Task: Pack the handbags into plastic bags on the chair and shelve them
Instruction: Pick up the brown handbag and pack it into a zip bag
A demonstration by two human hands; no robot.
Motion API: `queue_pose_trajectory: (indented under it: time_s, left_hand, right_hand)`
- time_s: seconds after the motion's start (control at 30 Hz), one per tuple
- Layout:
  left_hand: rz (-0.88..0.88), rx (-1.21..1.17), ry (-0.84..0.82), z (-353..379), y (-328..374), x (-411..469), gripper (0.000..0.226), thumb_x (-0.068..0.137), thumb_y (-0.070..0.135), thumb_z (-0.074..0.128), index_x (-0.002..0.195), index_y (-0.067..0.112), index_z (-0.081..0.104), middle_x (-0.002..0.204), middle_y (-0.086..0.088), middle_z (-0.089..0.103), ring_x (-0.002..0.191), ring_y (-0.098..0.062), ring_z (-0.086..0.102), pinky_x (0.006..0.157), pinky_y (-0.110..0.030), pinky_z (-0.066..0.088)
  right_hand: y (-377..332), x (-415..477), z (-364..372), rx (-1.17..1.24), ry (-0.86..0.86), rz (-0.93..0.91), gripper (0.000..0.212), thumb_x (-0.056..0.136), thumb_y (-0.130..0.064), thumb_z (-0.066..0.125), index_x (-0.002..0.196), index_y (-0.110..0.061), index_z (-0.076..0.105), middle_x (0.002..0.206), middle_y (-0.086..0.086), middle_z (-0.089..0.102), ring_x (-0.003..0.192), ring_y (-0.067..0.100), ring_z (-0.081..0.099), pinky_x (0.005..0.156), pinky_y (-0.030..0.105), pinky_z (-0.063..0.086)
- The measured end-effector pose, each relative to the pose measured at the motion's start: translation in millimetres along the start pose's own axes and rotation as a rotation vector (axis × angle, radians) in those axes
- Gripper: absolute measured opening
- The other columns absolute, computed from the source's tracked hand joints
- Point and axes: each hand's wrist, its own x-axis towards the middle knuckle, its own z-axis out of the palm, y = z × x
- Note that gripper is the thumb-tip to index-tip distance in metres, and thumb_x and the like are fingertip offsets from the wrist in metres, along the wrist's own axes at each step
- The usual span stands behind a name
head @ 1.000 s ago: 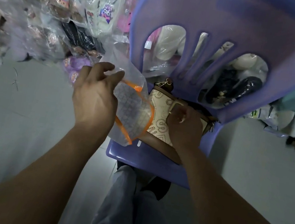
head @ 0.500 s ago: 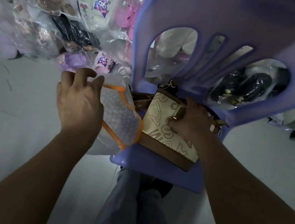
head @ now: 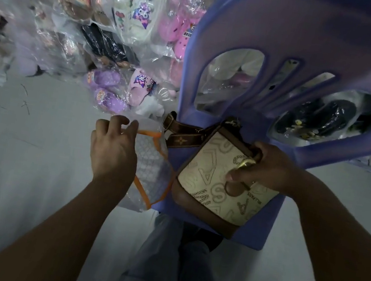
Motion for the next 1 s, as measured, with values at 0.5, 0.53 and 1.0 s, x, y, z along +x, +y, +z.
queue_pose_trajectory:
  time_s: [0.5,0.53,1.0]
  left_hand:
    - [-0.038,-0.193,-0.022,-50,98,4,0.024,0.089,0.032,0.055,0.109,0.023,0.066,0.105,-0.006,0.065,0.093,-0.038,0.065,0.072,-0.035,0.044]
    - [-0.042,-0.183,-0.048,-53,107,5,0.025,0.089,0.034,0.055,0.109,0.022,0.065,0.103,-0.007,0.066,0.094,-0.037,0.065,0.071,-0.034,0.041]
    - [-0.526,-1.008,-0.318,-41,161,3,0.027,0.067,0.046,0.063,0.076,0.02,0.065,0.07,-0.007,0.07,0.074,-0.034,0.068,0.077,-0.056,0.059]
  right_hand:
    - [-14,-35,8,-0.069,0.173,-0.192,0.054,0.055,-0.028,0.098,0.075,-0.031,0.049,0.075,-0.016,0.057,0.066,-0.012,0.056,0.053,0.008,0.036]
    - [-13,-40,9,-0.085,0.169,-0.2,0.054,0.054,-0.03,0.098,0.076,-0.032,0.049,0.077,-0.017,0.057,0.068,-0.011,0.055,0.054,0.009,0.035]
    - [14,-57,42,-0.037,0.312,-0.276,0.108,0.048,-0.043,0.098,0.132,-0.026,0.032,0.107,-0.019,0.059,0.105,0.013,0.062,0.091,0.035,0.051]
